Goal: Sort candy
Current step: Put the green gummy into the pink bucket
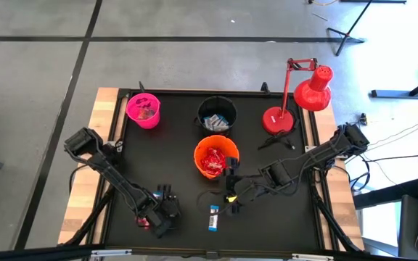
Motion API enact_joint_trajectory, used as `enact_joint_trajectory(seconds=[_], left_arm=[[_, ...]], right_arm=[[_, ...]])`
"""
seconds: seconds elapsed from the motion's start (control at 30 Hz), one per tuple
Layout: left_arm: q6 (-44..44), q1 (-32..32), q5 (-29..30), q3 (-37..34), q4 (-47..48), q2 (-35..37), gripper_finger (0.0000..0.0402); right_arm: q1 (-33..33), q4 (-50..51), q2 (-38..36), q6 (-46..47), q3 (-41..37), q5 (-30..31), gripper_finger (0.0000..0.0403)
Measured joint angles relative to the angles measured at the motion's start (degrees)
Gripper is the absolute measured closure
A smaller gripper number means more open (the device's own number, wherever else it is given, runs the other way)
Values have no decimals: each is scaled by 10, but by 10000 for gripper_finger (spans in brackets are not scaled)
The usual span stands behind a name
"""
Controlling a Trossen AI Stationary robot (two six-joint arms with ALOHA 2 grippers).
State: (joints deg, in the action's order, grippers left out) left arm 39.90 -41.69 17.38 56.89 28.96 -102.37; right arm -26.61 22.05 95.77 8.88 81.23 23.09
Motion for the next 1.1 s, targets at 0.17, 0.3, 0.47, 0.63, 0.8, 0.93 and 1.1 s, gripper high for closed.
enact_joint_trajectory(seconds=[0.17,0.3,0.47,0.63,0.8,0.93,1.1], left_arm=[[-17,1,33,13,8,-2,380],[-26,1,48,22,41,14,395],[0,1,89,36,128,59,394],[30,1,201,50,255,127,399],[44,21,315,51,363,218,399],[45,71,397,51,438,303,399],[2,161,450,51,453,395,399]], right_arm=[[0,-23,0,-1,-12,0,212],[0,-25,0,2,-12,0,212],[0,-25,0,6,-12,5,212],[0,-25,0,9,-12,50,212],[0,-25,0,9,-12,71,212],[0,-25,0,8,-12,104,212],[0,-25,0,8,-11,124,212]])
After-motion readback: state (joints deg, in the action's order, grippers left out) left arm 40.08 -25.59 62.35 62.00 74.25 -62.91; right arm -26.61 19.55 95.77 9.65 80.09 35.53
